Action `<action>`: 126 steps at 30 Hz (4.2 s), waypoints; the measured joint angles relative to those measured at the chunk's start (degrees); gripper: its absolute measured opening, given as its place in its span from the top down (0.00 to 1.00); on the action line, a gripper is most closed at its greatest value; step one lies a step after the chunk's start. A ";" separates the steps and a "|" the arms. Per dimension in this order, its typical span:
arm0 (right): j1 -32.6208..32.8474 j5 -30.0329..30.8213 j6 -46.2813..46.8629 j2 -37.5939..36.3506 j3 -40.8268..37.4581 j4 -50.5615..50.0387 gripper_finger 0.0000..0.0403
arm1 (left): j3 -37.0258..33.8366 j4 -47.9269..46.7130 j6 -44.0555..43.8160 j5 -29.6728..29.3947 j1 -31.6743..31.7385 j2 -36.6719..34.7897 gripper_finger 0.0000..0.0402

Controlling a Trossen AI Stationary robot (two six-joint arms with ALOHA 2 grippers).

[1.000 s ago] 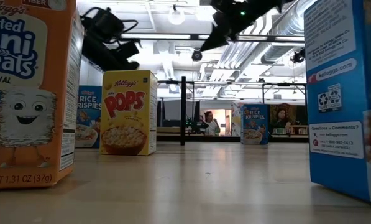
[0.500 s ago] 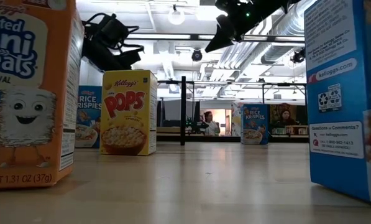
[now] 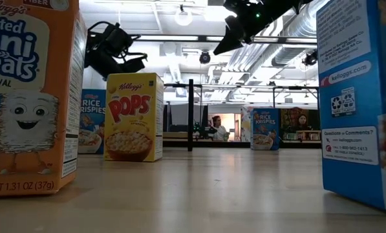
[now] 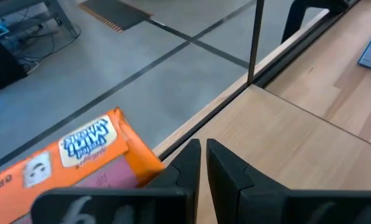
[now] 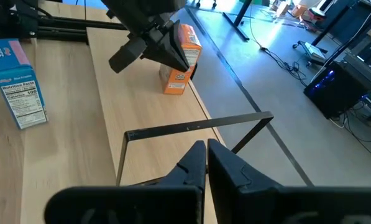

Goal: Stack cereal on shelf
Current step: Put the top center orange cereal box on the shelf, then put the middle left blue cereal box on the shelf

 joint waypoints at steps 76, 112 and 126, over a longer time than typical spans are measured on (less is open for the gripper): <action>12.15 -6.73 -2.05 0.00 -15.58 17.88 1.00 | 27.48 -86.96 6.04 7.39 -22.92 -7.75 0.64; 12.13 -10.58 -4.55 0.00 -15.58 17.38 1.00 | 35.12 -82.42 24.26 4.40 5.97 -5.01 0.64; 12.13 -10.56 -3.63 0.00 -15.58 17.38 1.00 | 35.52 -67.52 24.01 9.11 -4.41 -4.11 0.60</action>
